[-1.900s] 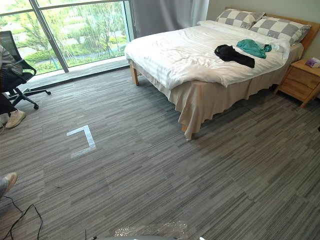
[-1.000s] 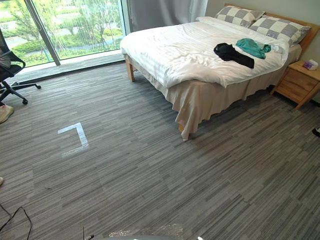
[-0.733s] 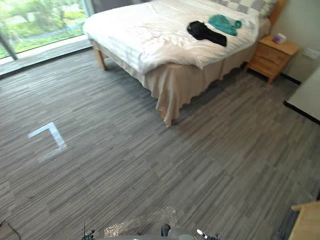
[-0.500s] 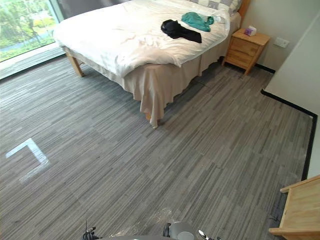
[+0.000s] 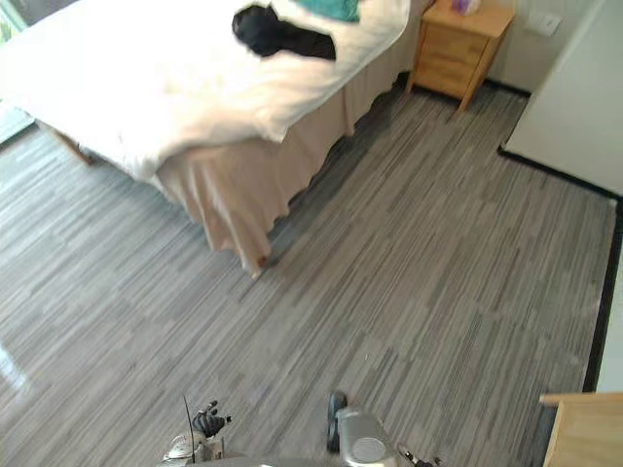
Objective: Tidy the bed and pick cloth on bed and put in laundry
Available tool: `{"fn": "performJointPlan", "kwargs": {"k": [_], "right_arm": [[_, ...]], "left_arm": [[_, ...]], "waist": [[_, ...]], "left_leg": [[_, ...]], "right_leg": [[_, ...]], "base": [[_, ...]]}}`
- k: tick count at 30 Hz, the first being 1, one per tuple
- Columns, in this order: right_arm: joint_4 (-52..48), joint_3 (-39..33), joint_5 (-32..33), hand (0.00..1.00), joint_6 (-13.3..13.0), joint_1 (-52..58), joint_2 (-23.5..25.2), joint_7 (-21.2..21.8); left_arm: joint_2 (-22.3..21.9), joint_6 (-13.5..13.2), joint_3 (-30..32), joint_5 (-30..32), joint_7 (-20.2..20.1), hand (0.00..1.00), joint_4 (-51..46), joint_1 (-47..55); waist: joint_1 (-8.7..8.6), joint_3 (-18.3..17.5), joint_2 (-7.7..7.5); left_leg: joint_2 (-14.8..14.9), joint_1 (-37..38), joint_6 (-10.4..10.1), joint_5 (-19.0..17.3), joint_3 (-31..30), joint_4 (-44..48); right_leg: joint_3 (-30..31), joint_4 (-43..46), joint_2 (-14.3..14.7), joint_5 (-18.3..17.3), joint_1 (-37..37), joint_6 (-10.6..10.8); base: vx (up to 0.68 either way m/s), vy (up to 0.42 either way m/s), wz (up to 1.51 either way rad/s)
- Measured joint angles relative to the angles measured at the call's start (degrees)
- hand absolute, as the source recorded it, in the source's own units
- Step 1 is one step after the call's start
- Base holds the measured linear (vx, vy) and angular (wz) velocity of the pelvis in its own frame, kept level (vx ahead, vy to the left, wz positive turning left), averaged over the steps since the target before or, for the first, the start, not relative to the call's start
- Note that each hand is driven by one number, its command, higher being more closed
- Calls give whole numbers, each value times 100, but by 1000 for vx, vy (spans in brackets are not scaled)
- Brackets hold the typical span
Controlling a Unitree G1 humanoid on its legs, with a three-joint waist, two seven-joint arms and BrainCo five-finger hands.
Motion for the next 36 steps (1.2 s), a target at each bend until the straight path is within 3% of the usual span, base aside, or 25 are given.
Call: {"fn": "performJointPlan", "kwargs": {"k": [1, 3, 4, 6, 8, 9, 10, 13, 14, 16, 17, 18, 19, 20, 22, 24, 26, 28, 29, 30, 31, 32, 34, 35, 36], "right_arm": [[55, -11, -2, 0, 1, -146, -2, -9], [97, -24, -9, 0, 7, -256, 57, -28], [93, -64, -12, 0, 6, -267, 102, -44], [84, -69, -14, 0, -5, -234, 90, -57], [95, -54, -30, 0, 3, -183, 74, -85], [101, 6, -106, 0, 7, -115, 122, -83], [98, 46, -139, 0, 4, -70, 196, -75], [88, -62, -224, 0, 14, -78, 272, -51], [93, -137, -225, 0, 11, -69, 292, -19], [97, -318, -224, 0, 5, -51, 291, 31], [78, -394, -220, 0, 1, -39, 315, 32], [73, -429, -215, 0, 6, -38, 311, 34], [69, -462, -208, 0, 15, -7, 293, 26], [64, -552, -202, 0, 13, 26, 281, 25], [28, -644, -190, 0, 14, 42, 282, 23], [-70, -643, -166, 0, 7, 89, 276, 16], [-85, -642, -159, 0, 7, 88, 283, 18], [-91, -643, -114, 0, 6, 101, 280, 24], [-87, -639, -108, 0, 9, 110, 292, 27], [-80, -615, -91, 0, 12, 121, 291, 33], [-84, -584, -99, 0, 8, 134, 172, 35], [-87, -573, -100, 0, -3, 128, 147, 18], [-86, -362, -99, 0, -1, 144, 16, 44], [-82, -330, -103, 0, -2, 145, -11, 39], [-62, -225, -108, 0, -8, 163, -31, 27]], "left_arm": [[6, -10, -91, -7, -3, 0, -22, -52], [26, -43, -208, -14, -5, 0, -22, -97], [32, -60, -337, -65, -4, 0, -21, -134], [25, -117, -464, -105, -7, 0, -23, -128], [53, -132, -542, -108, -15, 0, -20, -159], [78, -119, -581, -108, -16, 0, -11, -186], [138, -122, -589, -105, -18, 0, -2, -194], [232, -95, -562, -107, -25, 0, 16, -192], [275, -73, -561, -107, -27, 0, 27, -145], [314, -11, -582, -106, -43, 0, 57, -41], [373, 25, -594, -107, -55, 0, 156, -10], [389, 37, -601, -109, -56, 0, 216, -1], [407, 49, -650, -117, -57, 0, 288, 16], [408, 46, -692, -128, -58, 0, 281, 44], [399, 44, -691, -133, -59, 0, 281, 82], [367, 31, -693, -165, -58, 0, 265, 116], [352, 22, -690, -210, -52, 0, 262, 124], [349, 12, -652, -212, -7, 0, 264, 155], [355, 6, -598, -212, -6, 0, 263, 167], [327, -2, -454, -221, 0, 0, 266, 233], [197, -14, -351, -207, -24, 0, 261, 262], [153, -40, -305, -206, -22, 0, 263, 262], [46, -63, -162, -215, -8, 0, 262, 293], [29, -72, -157, -220, -9, 0, 258, 294], [51, -117, -136, -231, -6, 0, 252, 290]], "waist": [[67, 10, -16], [74, 55, -89], [75, 77, -134], [73, 48, -31], [164, 27, 1], [174, -70, -132], [199, -146, -298], [260, -181, -399], [296, -187, -413], [284, -191, -369], [227, -191, -399], [204, -192, -395], [179, -177, -356], [177, -171, -328], [178, -162, -273], [135, -164, -186], [85, -165, -190], [63, -160, -191], [65, -171, -221], [68, -187, -230], [53, -193, -33], [56, -224, 25], [46, -289, 129], [42, -298, 160], [35, -285, 158]], "left_leg": [[-313, -296, -16, -261, 30, -448], [-769, -518, 46, -368, 143, -1522], [-1072, -609, 43, -284, 142, -2462], [-1240, -799, 75, 192, 140, -3809], [-1188, -1023, 516, 1007, 144, -3892], [-1354, -944, 875, 1087, 234, -3839], [-1486, -906, 1033, 990, 280, -3803], [-1563, -642, 1220, 718, 399, -3752], [-1593, -311, 1257, 598, 472, -3840], [-1646, 424, 1143, 218, 310, -4138], [-1723, 753, 1141, 128, 210, -4249], [-1742, 930, 1132, 103, 126, -4323], [-1729, 1281, 1109, 93, -17, -4488], [-1677, 1517, 1077, 75, -79, -4557], [-1541, 1700, 951, 2, -266, -4525], [-1347, 1789, 737, -126, -460, -4530], [-1212, 1801, 571, -236, -734, -4529], [-914, 1793, 222, -464, -1173, -4459], [-835, 1785, 115, -532, -1258, -4425], [-569, 1835, -102, -672, -1391, -4392], [-293, 1784, -238, -557, -1441, -4331], [-217, 1743, -247, -383, -1412, -4295], [12, 1477, -305, 298, -1534, -4072], [80, 1398, -215, 389, -1559, -3961], [202, 1195, 66, 679, -1509, -3693]], "right_leg": [[145, -104, -81, -2, 190, 3], [290, -204, -287, -62, 576, 73], [332, -294, -442, -178, 838, 152], [409, -524, -480, -392, 1139, 346], [482, -608, -492, -731, 1454, 529], [521, -531, -641, -754, 1566, 579], [498, -348, -794, -673, 1476, 682], [753, 512, -865, -428, 1263, 844], [856, 1259, -859, -215, 1097, 973], [933, 3372, -893, 228, 420, 1981], [714, 4455, -1078, 13, -21, 1919], [442, 4809, -1197, -166, -197, 1781], [-76, 5068, -1381, -583, -449, 1399], [-466, 4848, -1502, -897, -626, 1250], [-775, 3980, -1532, -1146, -890, 1091], [-625, 2737, -1458, -1082, -1086, 1098], [133, 1689, -1428, -711, -1304, 1122], [1427, 656, -1490, 43, -1443, 1343], [1559, 511, -1513, 134, -1435, 1367], [1438, 639, -1478, 568, -1440, 1736], [1180, 1090, -1267, 516, -1541, 1807], [1071, 1334, -1237, 345, -1614, 1741], [552, 1735, -1171, 46, -1480, 1340], [409, 1718, -1172, 2, -1380, 1267], [0, 1598, -1164, -75, -1042, 1142]], "base": [[486, -45, -81], [468, 44, -59], [561, 105, -49], [525, 176, -46], [531, 239, -43], [581, 232, -15], [587, 218, 2], [511, 211, 5], [479, 231, -10], [526, 223, 3], [399, 116, 30], [371, 55, 55], [356, 7, 62], [405, -35, 58], [320, -120, 54], [289, -221, 83], [317, -331, 92], [374, -475, 95], [335, -557, 82], [288, -558, 81], [253, -528, 77], [234, -483, 85], [230, -485, 94], [278, -527, 117], [227, -403, 119]]}}
